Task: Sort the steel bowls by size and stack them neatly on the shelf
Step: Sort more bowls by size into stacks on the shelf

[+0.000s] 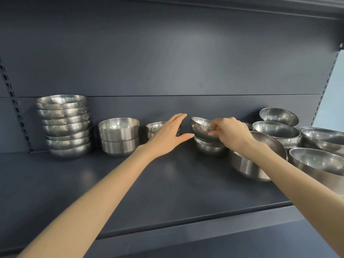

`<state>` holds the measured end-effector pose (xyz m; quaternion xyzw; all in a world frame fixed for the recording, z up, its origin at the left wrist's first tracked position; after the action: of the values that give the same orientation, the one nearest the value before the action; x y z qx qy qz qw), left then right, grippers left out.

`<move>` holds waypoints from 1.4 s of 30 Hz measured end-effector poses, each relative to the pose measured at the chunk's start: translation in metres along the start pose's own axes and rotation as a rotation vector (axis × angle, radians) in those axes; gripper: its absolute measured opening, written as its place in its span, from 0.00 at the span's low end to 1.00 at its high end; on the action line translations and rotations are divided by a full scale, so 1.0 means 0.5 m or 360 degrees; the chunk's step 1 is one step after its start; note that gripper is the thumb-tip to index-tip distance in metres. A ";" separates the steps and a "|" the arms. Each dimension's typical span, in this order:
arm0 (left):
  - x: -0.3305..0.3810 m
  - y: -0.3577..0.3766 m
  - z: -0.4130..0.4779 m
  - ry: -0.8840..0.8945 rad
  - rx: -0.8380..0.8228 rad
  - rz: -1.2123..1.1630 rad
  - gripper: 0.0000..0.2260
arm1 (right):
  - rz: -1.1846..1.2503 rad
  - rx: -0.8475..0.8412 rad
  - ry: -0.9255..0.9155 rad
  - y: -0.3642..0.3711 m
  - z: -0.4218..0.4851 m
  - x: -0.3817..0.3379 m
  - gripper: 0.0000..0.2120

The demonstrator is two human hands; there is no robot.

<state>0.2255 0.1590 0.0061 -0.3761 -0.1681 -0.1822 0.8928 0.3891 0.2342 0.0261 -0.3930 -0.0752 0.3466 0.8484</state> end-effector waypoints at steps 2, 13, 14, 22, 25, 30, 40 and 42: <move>0.003 0.003 0.004 -0.0098 0.0006 -0.0120 0.34 | 0.0133 0.0012 0.0030 -0.007 0.003 -0.005 0.06; -0.039 -0.002 0.033 -0.0678 0.0098 -0.0768 0.43 | 0.0645 -0.0003 -0.0023 -0.037 0.012 -0.054 0.06; -0.044 -0.005 0.033 -0.0705 0.0104 -0.0792 0.46 | 0.0685 -0.0007 -0.0029 -0.039 0.012 -0.059 0.09; -0.060 -0.022 0.031 -0.0741 0.0179 -0.0875 0.52 | 0.0799 0.0006 -0.0091 -0.042 0.012 -0.078 0.14; -0.062 -0.027 0.025 -0.0747 0.0223 -0.0874 0.51 | 0.0795 0.0022 -0.0120 -0.040 0.015 -0.081 0.14; -0.066 -0.038 0.017 -0.0769 0.0322 -0.0912 0.49 | 0.0913 0.0035 -0.0092 -0.037 0.017 -0.087 0.04; -0.071 -0.084 0.006 -0.0748 0.0486 -0.1098 0.45 | 0.1606 -0.0196 0.0384 0.002 0.035 -0.093 0.46; -0.079 -0.095 0.007 -0.0743 0.0518 -0.1100 0.48 | 0.1720 -0.0323 0.0491 0.017 0.042 -0.099 0.55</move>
<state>0.1688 0.1387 0.0199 -0.1836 -0.5075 -0.3512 0.7651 0.3392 0.2188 0.0415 -0.5012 0.2283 0.6610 0.5096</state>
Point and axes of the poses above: each hand's wrist, its own z-axis towards the middle knuckle, its own y-axis out of the palm, x = y × z, the point moved 5 cm from there along z, towards the middle knuckle, and after that the axes turned 15 degrees about x, right-handed, at the moved point
